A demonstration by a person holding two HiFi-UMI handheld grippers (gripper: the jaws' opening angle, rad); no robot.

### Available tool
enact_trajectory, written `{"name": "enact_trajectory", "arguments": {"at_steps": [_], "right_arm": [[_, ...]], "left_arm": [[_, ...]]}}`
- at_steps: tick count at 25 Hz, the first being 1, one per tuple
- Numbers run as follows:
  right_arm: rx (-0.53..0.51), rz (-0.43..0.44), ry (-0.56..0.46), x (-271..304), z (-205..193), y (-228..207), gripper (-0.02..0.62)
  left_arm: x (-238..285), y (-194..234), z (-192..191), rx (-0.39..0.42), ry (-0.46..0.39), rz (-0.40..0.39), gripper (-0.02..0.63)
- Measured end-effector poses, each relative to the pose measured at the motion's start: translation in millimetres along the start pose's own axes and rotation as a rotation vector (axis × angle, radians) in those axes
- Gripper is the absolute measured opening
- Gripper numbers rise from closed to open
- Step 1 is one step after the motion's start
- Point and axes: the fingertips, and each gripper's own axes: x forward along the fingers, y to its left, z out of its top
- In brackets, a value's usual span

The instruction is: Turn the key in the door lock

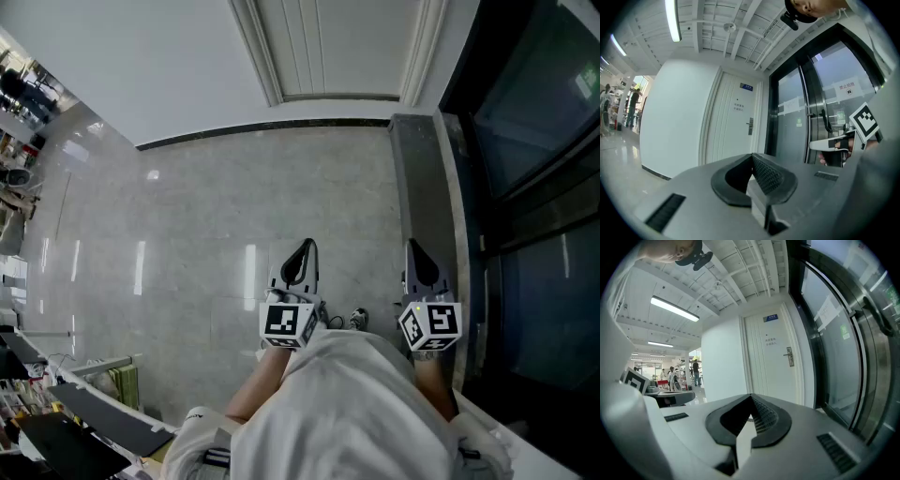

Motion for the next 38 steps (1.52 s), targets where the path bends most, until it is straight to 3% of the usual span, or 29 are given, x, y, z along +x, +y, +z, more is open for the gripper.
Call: {"name": "enact_trajectory", "arguments": {"at_steps": [16,22,31,38], "right_arm": [[0.036,-0.007,-0.002,-15,-2,-27,-0.003],[0.078,-0.057,0.016,-15,-11,-57,-0.003],[0.047,-0.034,-0.028,-24,5,-94,-0.003],[0.068,-0.02,-0.012,-28,-6,-104,-0.003]], "left_arm": [[10,-40,10,0.061,0.009,-0.034,0.008],[26,-54,7,0.071,0.011,-0.043,0.008],[47,-85,6,0.059,-0.019,-0.021,0.008],[49,-103,-8,0.056,0.009,-0.024,0.008]]}}
